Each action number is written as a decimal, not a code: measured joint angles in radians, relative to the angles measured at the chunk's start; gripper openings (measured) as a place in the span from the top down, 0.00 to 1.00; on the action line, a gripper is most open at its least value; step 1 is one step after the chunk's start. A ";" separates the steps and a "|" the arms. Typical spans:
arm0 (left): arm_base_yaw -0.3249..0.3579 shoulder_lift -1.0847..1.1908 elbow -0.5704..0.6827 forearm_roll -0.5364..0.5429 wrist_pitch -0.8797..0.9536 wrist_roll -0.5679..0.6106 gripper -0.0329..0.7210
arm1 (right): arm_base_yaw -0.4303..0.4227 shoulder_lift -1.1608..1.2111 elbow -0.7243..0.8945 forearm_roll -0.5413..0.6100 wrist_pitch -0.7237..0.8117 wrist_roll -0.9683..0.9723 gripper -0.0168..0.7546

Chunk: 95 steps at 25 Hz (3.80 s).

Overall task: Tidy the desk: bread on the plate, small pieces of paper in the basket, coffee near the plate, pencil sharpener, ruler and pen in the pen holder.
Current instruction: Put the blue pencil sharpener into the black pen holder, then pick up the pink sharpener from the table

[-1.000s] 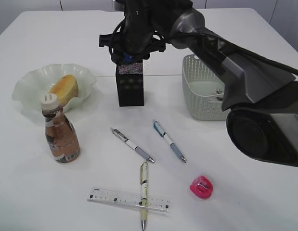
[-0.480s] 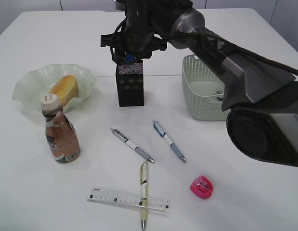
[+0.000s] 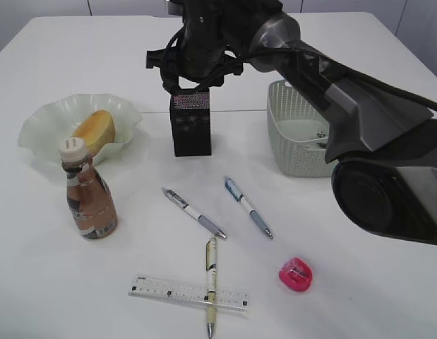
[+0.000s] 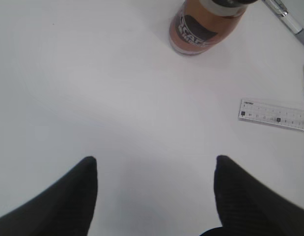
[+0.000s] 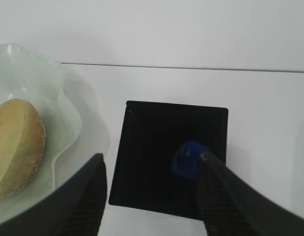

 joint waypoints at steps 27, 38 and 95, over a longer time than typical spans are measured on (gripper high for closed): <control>0.000 0.000 0.000 0.020 0.010 0.007 0.24 | 0.000 -0.121 0.014 0.290 0.169 -0.105 0.41; 0.000 0.000 0.000 0.018 0.034 0.007 0.24 | 0.002 -0.370 0.514 0.288 0.167 -0.204 0.41; 0.000 0.000 0.000 0.014 0.065 0.007 0.27 | 0.002 -0.716 1.698 0.154 -0.326 -0.469 0.41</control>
